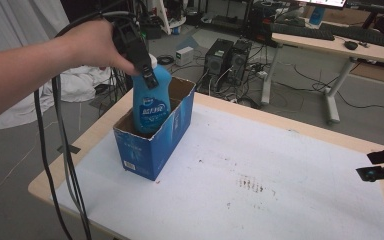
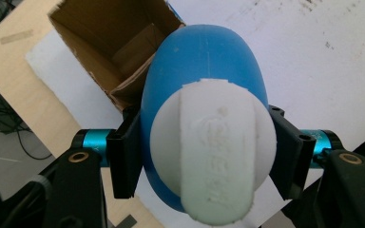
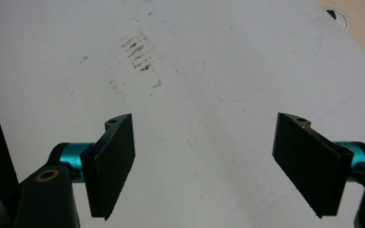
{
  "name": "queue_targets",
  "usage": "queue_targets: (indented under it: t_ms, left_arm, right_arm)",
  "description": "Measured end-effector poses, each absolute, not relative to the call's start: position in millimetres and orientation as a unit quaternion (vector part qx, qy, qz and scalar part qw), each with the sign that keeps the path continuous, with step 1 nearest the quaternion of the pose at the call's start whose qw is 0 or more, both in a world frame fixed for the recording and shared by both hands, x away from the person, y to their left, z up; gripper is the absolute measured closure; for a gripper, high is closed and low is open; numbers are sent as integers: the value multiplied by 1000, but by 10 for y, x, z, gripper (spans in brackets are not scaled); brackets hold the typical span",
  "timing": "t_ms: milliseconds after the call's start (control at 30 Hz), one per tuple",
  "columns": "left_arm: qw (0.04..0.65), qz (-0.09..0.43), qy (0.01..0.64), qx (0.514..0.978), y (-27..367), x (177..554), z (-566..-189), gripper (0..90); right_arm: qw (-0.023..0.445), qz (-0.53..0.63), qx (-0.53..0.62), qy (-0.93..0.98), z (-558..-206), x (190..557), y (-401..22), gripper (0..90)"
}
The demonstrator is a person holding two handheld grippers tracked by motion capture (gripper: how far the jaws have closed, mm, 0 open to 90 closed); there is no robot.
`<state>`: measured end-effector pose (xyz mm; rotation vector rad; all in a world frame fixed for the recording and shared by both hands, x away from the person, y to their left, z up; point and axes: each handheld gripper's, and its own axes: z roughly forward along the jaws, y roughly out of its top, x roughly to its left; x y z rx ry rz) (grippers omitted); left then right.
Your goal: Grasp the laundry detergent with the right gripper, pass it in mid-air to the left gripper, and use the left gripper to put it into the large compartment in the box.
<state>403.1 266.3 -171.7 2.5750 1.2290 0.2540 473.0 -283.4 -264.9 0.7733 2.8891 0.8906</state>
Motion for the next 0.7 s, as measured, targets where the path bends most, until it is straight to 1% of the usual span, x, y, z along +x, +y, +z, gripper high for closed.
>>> queue_targets:
  t_ms: [700]
  left_arm:
    - [118,72,433,891,2718,4052,-2384,383]
  right_arm:
    - [19,287,259,922,-2616,4702,-2948,215]
